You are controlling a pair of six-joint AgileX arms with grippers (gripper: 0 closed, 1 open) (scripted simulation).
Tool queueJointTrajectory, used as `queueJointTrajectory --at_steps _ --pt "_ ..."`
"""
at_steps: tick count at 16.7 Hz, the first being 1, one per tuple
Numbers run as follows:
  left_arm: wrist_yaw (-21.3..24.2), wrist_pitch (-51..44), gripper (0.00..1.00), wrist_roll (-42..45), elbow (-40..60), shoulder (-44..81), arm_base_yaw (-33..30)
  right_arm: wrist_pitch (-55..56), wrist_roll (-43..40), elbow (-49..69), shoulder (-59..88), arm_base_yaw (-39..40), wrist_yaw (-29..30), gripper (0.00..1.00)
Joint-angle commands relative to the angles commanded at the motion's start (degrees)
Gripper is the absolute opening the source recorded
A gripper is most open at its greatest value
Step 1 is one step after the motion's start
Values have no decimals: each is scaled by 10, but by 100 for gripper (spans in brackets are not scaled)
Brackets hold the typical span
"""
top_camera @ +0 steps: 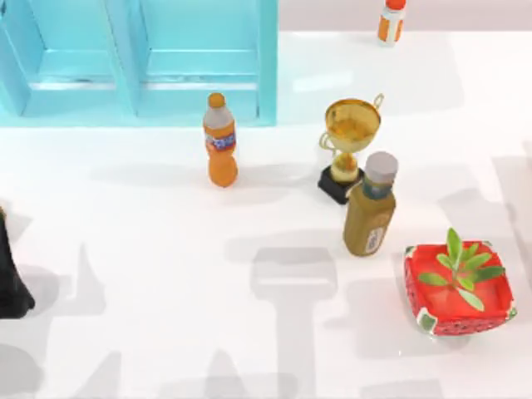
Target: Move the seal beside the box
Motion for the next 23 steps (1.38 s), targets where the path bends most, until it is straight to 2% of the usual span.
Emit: queueJointTrajectory --at_steps 5,12,23 --pt "0 0 100 0 0 0 0 26 6 -79 -80 -61 -42 0" --pt "0 0 100 0 0 0 0 34 6 -87 -80 -61 -43 0" --pt "0 0 100 0 0 0 0 176 0 -217 -70 -68 -45 0"
